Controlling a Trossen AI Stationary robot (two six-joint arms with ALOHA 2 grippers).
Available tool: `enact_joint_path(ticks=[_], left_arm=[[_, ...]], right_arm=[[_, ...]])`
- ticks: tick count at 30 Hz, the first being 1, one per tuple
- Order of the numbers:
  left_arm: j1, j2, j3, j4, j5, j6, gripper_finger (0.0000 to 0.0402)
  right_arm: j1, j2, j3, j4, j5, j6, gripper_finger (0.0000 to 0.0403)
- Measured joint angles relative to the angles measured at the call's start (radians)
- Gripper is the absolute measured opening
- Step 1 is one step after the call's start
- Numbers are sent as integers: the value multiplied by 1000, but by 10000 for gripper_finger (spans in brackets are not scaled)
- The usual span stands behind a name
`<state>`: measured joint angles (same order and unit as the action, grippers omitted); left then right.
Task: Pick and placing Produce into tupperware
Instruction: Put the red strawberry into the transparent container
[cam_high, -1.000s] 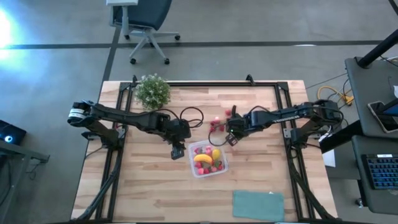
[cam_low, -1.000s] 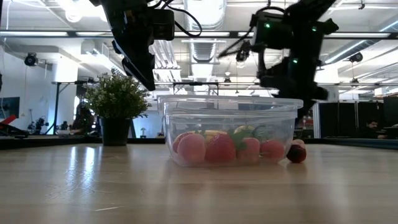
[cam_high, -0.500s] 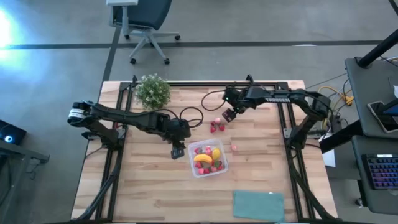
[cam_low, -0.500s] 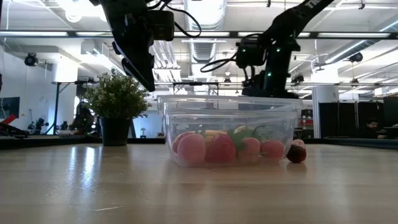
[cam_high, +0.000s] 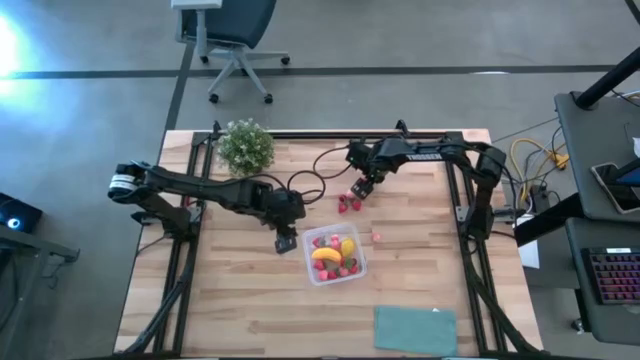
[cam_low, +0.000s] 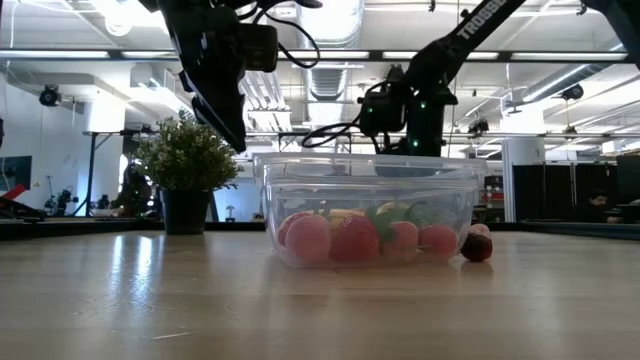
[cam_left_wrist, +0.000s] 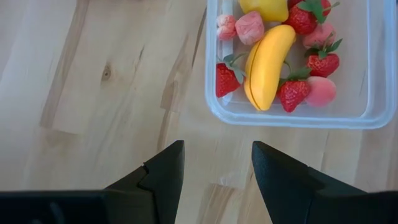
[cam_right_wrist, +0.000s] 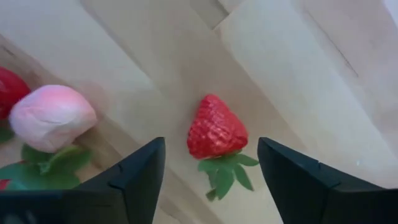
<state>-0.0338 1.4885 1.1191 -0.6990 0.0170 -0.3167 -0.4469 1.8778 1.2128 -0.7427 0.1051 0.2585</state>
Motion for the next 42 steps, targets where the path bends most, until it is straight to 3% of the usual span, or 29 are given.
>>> enact_joint_path(ticks=[22,34,42], left_arm=[[2,-1,-9,1,-11,-19,173],[2,-1,-11,2,-19,-18,173],[2,-1,-11,2,-24,-8,173]], right_arm=[[-14,28,1,28,-25,-39,143],[-14,16,31,12,-26,-42,140],[29,-5,125,-129,-45,-48,140]])
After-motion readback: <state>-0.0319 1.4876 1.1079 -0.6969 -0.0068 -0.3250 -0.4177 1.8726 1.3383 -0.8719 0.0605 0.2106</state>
